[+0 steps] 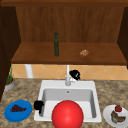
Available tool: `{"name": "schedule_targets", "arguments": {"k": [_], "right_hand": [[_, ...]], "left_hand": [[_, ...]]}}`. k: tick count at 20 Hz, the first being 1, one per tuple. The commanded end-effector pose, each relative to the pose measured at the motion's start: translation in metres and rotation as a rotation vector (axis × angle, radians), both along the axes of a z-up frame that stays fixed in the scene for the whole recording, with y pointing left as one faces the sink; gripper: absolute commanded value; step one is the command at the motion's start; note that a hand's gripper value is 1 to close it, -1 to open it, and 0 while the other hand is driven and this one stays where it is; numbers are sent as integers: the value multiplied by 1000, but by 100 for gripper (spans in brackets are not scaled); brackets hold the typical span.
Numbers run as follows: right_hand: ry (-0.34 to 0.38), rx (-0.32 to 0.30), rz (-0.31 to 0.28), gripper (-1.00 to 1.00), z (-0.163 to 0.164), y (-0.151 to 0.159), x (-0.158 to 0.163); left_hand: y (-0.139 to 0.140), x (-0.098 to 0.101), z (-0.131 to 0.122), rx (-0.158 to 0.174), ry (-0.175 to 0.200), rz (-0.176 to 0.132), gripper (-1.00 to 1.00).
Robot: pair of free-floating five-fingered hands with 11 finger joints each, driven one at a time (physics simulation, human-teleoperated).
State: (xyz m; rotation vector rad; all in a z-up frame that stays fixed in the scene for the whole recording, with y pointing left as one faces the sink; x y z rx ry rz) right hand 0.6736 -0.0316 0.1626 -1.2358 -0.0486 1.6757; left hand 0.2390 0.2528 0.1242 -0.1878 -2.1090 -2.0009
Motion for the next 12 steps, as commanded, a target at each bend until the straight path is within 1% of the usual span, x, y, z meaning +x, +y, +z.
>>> {"name": "schedule_targets", "arguments": {"k": [1,2,3,4,5,6,7,8,12], "right_hand": [[10,41,28,100,-8,16,4],[0,15,50,100,-3,9,8],[0,0,13,100,0,2,3],[-4,-3,2,100,0,1,0],[1,0,4,-100,-1,-1,0],[5,1,-8,-100,0,3,0],[-13,1,-8,-100,8,0,-1],[-13,-1,-7,-100,10,-2,0],[22,11,-6,-100,36,-3,-1]], "left_hand": [[0,0,0,0,0,0,0],[0,0,0,0,0,0,0],[0,0,0,0,0,0,0],[0,0,0,0,0,0,0],[0,0,0,0,0,0,0],[0,0,0,0,0,0,0],[0,0,0,0,0,0,0],[0,0,0,0,0,0,0],[0,0,0,0,0,0,0]]}}
